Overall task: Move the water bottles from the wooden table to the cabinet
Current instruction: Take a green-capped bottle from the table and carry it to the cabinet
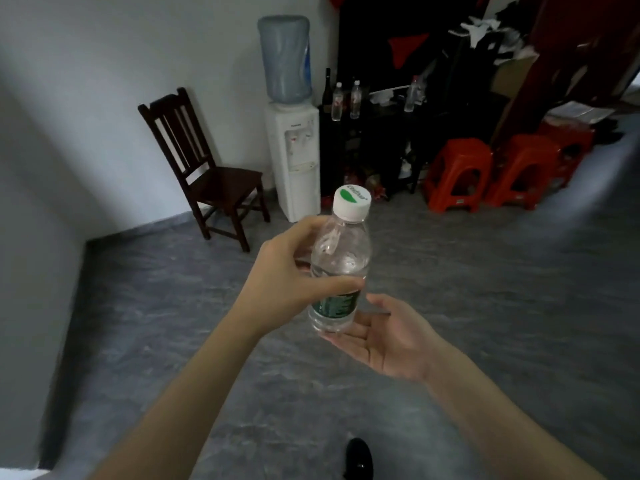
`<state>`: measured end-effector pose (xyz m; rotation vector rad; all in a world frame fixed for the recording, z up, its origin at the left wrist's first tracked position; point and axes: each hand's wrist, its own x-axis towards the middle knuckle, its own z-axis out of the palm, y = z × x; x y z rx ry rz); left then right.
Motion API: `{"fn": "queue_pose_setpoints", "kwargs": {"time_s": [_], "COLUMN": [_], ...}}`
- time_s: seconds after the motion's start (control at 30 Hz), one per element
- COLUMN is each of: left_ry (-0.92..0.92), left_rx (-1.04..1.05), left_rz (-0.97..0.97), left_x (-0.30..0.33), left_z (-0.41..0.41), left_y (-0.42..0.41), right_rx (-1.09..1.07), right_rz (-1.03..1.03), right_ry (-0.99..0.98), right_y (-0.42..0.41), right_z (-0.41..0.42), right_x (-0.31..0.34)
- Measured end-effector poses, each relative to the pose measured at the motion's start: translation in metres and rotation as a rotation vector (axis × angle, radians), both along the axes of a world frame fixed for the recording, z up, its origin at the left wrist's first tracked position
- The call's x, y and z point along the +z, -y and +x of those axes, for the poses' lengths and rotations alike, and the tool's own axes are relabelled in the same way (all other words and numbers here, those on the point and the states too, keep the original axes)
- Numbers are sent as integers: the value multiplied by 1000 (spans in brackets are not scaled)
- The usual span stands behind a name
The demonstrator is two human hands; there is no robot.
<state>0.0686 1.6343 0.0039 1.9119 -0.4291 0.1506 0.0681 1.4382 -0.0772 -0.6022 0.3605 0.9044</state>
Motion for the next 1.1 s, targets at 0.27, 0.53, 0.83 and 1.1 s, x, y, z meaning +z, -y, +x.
{"fn": "queue_pose_setpoints", "kwargs": {"time_s": [0.27,0.53,0.83,1.1], "left_ry": [-5,-7,10,7], "left_rx": [-4,9,-16,-12], "left_rz": [-26,-69,-38,-42], "left_x": [15,19,16,33], "left_z": [115,217,329,464], "left_y": [46,72,60,21], "right_rx": [20,26,37,36], "right_rz": [-5,-28,-33,-73], "right_ry": [31,69,67,109], "right_y": [42,76,55,18], "right_z": [111,210,329,466], "right_x": [22,30,23,40]}}
